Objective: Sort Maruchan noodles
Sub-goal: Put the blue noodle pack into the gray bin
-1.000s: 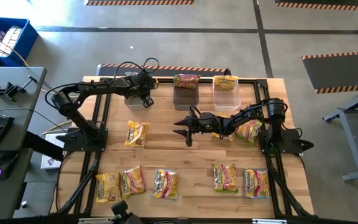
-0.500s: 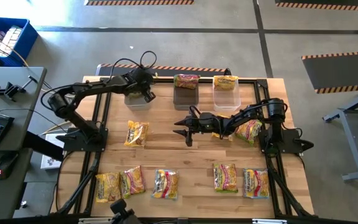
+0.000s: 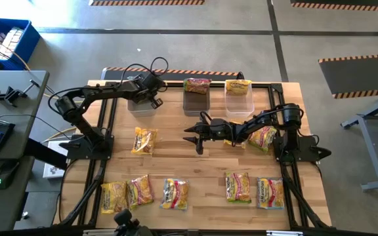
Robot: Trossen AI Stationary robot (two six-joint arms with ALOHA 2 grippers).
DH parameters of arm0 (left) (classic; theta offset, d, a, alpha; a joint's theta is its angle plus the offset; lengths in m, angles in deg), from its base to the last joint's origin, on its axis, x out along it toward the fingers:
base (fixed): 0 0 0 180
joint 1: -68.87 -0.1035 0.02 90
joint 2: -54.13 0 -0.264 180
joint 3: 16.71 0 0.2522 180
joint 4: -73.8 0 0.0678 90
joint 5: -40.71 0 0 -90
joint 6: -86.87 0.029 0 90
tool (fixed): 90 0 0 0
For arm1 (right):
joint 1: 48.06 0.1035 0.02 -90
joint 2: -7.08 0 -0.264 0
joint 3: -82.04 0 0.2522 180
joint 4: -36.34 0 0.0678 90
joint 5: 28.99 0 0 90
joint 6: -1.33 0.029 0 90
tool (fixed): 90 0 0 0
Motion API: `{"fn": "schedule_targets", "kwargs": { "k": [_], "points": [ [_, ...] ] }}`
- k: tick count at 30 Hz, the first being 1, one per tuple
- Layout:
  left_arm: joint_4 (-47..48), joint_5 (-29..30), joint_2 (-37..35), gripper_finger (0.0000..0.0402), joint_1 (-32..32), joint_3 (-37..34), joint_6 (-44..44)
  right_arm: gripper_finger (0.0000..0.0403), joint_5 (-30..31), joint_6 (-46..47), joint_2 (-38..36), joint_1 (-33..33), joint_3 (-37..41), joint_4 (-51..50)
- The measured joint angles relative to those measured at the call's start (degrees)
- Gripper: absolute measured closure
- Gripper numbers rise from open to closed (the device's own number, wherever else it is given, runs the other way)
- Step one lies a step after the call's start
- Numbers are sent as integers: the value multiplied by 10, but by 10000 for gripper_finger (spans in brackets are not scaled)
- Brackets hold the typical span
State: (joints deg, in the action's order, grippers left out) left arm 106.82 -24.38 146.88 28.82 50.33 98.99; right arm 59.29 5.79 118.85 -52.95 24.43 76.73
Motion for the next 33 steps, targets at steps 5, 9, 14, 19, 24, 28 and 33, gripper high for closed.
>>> {"fn": "schedule_targets", "kwargs": {
  "k": [5,9,14,19,24,28,33],
  "points": [
    [21,0,0,401,1,0,0,245,0,0,0,0,0,0],
    [38,-2,0,401,1,0,0,245,0,0,0,0,0,0],
    [50,-11,0,401,1,0,-1,245,0,0,0,0,0,-3],
    [53,-31,6,401,3,0,-1,245,0,0,0,0,0,-3],
    [55,-64,17,401,8,-1,3,245,0,0,0,0,0,-4],
    [56,-69,-3,401,20,1,17,245,0,0,0,0,0,-5],
    [79,-75,-56,401,31,23,19,245,0,-1,0,0,0,-8]
  ]
}}
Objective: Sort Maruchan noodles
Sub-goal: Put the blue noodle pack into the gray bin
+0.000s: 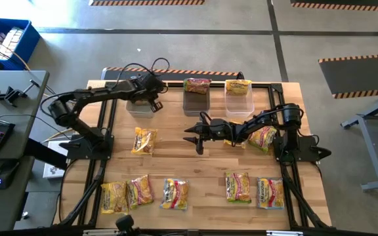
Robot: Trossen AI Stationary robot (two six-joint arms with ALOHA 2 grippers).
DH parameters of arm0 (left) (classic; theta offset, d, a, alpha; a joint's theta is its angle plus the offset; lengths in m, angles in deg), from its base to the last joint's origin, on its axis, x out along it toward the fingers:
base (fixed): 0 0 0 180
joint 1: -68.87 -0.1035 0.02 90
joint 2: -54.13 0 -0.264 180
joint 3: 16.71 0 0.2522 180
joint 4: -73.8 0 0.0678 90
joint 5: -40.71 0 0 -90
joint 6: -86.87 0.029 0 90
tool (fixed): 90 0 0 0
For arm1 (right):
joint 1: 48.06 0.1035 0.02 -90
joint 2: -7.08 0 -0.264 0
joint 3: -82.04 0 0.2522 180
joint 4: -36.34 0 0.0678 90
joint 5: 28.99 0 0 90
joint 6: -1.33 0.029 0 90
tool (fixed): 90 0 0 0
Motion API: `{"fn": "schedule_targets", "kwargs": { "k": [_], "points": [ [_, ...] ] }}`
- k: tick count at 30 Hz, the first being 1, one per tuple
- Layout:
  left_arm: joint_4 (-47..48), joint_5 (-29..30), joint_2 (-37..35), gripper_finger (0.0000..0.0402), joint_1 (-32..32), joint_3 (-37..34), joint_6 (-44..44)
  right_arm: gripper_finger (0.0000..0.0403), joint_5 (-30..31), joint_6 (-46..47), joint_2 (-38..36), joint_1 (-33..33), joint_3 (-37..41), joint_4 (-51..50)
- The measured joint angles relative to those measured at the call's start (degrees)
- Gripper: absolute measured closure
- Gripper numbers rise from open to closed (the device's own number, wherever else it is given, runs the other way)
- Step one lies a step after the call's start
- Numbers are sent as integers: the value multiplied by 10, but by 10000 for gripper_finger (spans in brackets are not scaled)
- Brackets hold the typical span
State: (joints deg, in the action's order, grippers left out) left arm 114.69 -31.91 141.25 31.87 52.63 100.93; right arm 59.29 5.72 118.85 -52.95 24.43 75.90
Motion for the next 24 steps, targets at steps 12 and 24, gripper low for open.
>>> {"fn": "schedule_targets", "kwargs": {
  "k": [12,24],
  "points": [
    [219,-115,-103,401,-96,18,-76,245,0,-4,0,0,0,-8],
    [107,-74,-104,401,-110,-133,-125,245,7,-4,0,0,0,-8]
  ]
}}
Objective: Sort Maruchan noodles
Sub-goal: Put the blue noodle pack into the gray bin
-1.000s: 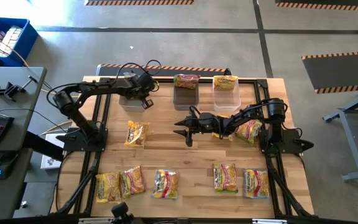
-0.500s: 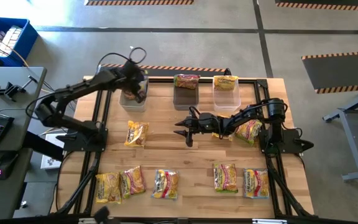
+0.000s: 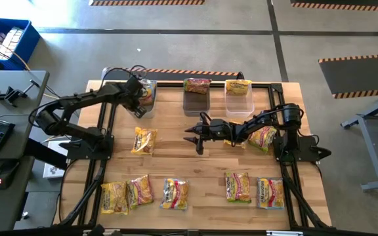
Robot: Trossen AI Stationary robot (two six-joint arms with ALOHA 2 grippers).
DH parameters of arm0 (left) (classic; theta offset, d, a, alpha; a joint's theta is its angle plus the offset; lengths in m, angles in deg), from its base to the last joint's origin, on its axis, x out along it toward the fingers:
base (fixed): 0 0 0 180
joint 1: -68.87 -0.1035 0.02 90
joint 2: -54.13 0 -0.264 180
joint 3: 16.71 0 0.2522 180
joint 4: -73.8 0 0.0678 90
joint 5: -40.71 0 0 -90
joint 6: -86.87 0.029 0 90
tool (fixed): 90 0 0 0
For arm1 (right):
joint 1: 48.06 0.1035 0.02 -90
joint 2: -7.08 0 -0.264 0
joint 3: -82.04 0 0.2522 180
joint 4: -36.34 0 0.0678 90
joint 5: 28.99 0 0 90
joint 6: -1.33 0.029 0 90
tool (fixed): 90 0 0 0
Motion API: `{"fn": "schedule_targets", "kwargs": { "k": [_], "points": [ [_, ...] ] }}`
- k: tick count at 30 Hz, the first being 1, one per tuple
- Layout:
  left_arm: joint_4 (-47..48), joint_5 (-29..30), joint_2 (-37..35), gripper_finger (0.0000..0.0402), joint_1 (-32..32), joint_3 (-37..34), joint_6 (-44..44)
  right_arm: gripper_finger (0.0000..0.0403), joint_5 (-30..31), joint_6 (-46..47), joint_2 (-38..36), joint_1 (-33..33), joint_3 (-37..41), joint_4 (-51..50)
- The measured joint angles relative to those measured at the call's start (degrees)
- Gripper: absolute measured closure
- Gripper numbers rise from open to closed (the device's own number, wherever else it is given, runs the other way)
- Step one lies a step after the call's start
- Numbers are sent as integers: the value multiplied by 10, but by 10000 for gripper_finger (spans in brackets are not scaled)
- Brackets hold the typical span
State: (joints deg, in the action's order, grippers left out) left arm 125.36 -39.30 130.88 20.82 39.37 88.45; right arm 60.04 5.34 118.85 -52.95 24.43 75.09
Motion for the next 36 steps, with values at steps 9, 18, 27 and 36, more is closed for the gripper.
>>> {"fn": "schedule_targets", "kwargs": {
  "k": [9,18,27,36],
  "points": [
    [-161,59,0,401,1,-70,-26,245,14,-1,0,0,0,0],
    [-268,72,0,401,2,-99,-41,245,14,-2,0,0,0,0],
    [-336,72,-1,401,2,-114,-45,245,14,-2,0,0,0,0],
    [-335,47,-1,376,1,-114,-13,245,14,-1,0,0,0,0]
  ]
}}
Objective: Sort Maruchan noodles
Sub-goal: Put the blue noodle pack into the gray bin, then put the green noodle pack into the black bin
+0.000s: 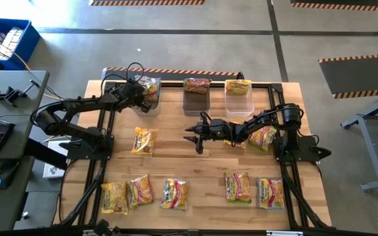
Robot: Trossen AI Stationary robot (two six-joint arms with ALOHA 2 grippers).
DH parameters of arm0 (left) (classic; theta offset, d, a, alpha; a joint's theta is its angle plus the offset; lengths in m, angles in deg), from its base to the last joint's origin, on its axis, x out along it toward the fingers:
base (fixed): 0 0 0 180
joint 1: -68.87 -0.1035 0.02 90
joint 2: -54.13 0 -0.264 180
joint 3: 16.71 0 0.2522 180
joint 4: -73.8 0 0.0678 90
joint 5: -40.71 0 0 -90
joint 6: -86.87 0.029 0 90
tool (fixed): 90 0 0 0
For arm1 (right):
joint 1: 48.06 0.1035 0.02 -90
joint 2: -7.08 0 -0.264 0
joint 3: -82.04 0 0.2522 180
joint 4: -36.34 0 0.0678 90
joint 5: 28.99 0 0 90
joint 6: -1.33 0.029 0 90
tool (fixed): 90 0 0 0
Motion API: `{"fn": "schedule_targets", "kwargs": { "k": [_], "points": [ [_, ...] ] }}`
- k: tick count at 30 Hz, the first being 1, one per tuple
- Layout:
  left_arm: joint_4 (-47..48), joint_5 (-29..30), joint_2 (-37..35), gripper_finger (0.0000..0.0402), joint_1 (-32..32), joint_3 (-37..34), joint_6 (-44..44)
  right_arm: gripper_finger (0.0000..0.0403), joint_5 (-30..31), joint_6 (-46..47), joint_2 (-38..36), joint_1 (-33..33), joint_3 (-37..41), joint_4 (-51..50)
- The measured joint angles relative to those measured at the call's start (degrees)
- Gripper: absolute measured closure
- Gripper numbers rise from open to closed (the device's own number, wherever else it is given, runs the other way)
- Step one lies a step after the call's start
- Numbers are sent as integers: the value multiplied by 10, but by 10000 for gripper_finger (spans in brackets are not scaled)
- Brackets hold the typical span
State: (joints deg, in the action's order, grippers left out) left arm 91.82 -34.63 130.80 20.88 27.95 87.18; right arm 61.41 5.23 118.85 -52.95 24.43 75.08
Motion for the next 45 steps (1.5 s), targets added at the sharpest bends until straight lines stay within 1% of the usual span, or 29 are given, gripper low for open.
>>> {"fn": "schedule_targets", "kwargs": {
  "k": [5,10,15,20,23,25,29,32,35,41,43,45],
  "points": [
    [21,-15,-23,339,-1,0,0,245,0,1,0,0,0,0],
    [58,-33,-78,311,0,1,0,245,5,1,0,0,0,0],
    [117,-64,-158,305,15,1,-2,245,5,1,0,0,0,0],
    [183,-68,-239,313,66,9,-34,245,5,1,0,0,0,-3],
    [232,-77,-268,320,103,33,-66,245,5,1,0,0,0,-7],
    [255,-98,-279,326,130,48,-88,245,5,0,0,0,0,-9],
    [283,-149,-284,340,192,68,-136,245,5,1,0,0,0,-12],
    [297,-171,-283,351,246,68,-181,245,5,0,0,0,0,-14],
    [305,-174,-279,365,307,64,-241,245,2,-3,0,0,0,-20],
    [353,-187,-261,396,444,63,-374,245,-30,-14,0,0,0,-31],
    [361,-189,-251,395,495,63,-422,245,-31,-14,0,0,0,-30],
    [368,-194,-237,384,542,63,-477,245,-36,-14,0,0,0,-31]
  ]
}}
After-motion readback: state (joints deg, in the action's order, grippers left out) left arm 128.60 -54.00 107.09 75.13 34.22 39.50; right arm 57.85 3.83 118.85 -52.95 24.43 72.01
